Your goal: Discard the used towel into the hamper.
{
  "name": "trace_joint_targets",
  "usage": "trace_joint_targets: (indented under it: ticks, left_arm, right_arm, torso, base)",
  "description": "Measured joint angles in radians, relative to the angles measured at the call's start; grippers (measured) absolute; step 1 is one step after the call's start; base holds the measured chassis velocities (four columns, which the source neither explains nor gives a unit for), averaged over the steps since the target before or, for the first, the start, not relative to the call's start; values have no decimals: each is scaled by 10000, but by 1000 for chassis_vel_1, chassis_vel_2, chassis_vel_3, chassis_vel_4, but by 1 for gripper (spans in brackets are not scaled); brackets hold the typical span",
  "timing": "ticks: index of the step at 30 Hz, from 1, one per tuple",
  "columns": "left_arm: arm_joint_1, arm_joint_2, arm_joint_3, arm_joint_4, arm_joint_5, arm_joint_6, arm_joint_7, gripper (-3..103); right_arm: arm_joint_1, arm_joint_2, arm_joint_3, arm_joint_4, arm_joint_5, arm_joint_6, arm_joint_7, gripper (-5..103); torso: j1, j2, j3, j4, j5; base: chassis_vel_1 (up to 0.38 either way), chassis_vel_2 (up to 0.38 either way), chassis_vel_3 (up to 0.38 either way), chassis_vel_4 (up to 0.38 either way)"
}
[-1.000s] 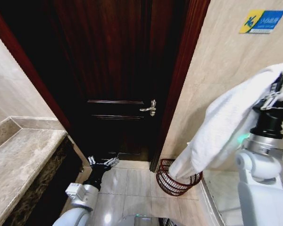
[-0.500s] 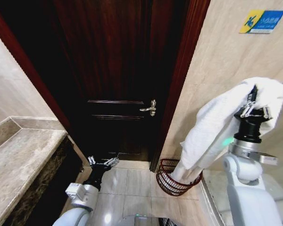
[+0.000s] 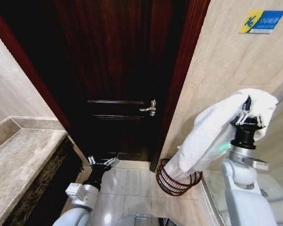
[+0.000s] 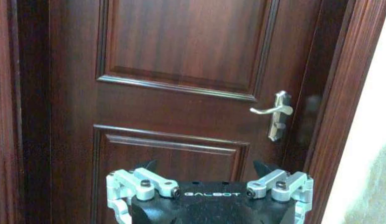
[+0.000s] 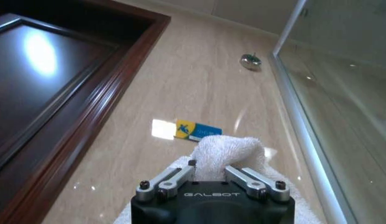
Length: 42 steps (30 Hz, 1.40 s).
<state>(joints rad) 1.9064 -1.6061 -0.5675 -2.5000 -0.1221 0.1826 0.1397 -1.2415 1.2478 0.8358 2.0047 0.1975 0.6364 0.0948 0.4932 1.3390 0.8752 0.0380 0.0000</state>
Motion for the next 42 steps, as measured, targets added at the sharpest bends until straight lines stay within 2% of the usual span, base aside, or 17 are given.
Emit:
trace_joint_targets:
  ticks: [14, 22, 32, 42]
  left_arm:
    - [0, 0, 0, 0, 0, 0, 0, 100]
    - [0, 0, 0, 0, 0, 0, 0, 100]
    - [0, 0, 0, 0, 0, 0, 0, 100]
    - [0, 0, 0, 0, 0, 0, 0, 100]
  right_arm:
    - [-232, 402, -86, -876, -310, 498, -55, 5]
    - [-467, 843, -932, -1200, -287, 548, 34, 5]
    - [-482, 1089, -1072, -1839, -334, 737, 43, 5]
    - [-555, 1134, -867, -3409, -202, 1425, 13, 5]
  torso:
    - [0, 0, 0, 0, -1]
    - [0, 0, 0, 1, 0]
    - [0, 0, 0, 0, -2]
    - [0, 0, 0, -1, 1]
  base:
    - [0, 0, 0, 0]
    - [0, 0, 0, 0]
    - [0, 0, 0, 0]
    - [0, 0, 0, 0]
